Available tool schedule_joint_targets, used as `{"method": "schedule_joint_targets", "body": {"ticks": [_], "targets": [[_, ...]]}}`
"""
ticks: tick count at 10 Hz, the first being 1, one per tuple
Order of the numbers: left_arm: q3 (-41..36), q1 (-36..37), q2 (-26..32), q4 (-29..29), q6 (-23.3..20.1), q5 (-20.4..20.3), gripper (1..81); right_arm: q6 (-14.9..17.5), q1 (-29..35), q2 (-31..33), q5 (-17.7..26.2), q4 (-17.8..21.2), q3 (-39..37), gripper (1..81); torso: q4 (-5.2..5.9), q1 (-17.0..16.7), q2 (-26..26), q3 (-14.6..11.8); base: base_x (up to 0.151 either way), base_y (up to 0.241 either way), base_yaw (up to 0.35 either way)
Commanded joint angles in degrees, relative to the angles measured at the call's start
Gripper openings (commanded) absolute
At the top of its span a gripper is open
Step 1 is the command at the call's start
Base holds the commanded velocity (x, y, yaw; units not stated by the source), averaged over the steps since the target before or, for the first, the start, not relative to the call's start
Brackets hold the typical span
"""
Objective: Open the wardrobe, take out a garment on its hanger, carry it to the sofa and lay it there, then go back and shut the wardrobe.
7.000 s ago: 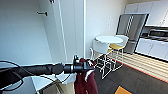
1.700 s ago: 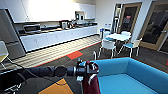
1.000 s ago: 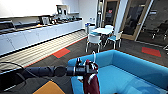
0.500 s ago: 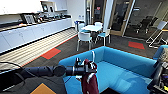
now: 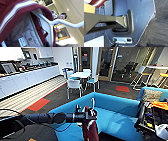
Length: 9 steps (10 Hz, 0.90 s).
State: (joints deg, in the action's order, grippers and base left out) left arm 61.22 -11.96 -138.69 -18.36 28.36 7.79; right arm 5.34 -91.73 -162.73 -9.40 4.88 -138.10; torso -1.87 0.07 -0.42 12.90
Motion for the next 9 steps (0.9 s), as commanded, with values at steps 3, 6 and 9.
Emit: {"method": "schedule_joint_targets", "body": {"ticks": [3,6,9], "targets": [[-2.1,9.7,0.4,0.3,-0.3,-2.9,1.0,0.2,0.5,0.5,3.7,-0.7,0.4,81.1,0.00,0.0,0.0,0.0,0.000,0.000,-0.303],[-1.7,9.3,0.4,0.2,-0.2,-3.0,1.0,0.2,0.5,0.5,3.7,-1.1,0.6,81.1,0.00,0.0,0.0,0.0,0.000,0.000,-0.187],[-1.8,8.7,0.4,0.5,-0.4,-3.1,1.0,0.2,0.6,0.5,3.7,-1.1,0.5,81.1,0.00,0.0,0.0,0.0,0.000,0.000,0.000]]}}
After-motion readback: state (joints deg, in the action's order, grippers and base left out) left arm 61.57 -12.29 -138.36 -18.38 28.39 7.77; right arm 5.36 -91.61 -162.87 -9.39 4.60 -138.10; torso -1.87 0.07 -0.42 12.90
